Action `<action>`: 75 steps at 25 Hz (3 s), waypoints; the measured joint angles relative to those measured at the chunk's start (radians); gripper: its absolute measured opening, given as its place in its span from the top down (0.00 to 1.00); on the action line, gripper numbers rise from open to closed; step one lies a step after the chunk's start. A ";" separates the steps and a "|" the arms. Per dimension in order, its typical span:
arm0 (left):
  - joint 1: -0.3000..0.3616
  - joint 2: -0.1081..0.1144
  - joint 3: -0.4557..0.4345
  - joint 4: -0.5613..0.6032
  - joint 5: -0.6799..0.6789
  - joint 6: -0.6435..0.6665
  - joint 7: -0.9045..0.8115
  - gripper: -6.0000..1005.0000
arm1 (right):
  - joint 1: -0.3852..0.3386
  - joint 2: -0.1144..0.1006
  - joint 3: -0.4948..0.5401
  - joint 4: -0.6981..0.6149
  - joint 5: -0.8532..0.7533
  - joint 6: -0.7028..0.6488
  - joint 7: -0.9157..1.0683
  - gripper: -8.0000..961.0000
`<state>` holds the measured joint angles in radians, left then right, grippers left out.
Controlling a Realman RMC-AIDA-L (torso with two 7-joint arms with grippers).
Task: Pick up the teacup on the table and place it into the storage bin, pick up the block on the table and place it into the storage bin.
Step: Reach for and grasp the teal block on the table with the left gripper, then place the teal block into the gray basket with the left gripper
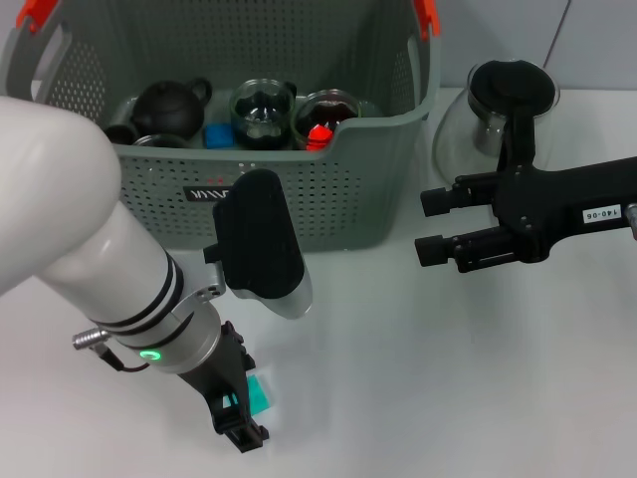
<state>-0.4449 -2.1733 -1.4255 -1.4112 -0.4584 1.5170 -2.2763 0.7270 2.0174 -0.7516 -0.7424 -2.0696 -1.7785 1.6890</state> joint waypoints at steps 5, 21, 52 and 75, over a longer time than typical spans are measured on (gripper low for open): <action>0.001 0.000 0.005 0.003 0.000 -0.010 0.000 0.16 | -0.001 0.000 0.000 0.000 0.000 0.001 -0.001 0.13; 0.000 0.000 0.007 0.013 0.024 -0.020 -0.002 0.48 | -0.001 0.001 0.010 -0.003 0.002 0.001 -0.008 0.13; -0.312 0.131 -0.941 0.025 -0.478 0.175 0.019 0.60 | -0.007 -0.009 0.005 0.001 -0.007 -0.049 -0.027 0.13; -0.419 0.179 -0.799 0.434 -0.391 -0.218 0.041 0.59 | -0.015 -0.011 0.003 -0.008 -0.009 -0.067 -0.038 0.13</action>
<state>-0.8639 -1.9945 -2.2244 -0.9775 -0.8497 1.2988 -2.2350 0.7121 2.0064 -0.7486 -0.7502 -2.0786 -1.8452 1.6507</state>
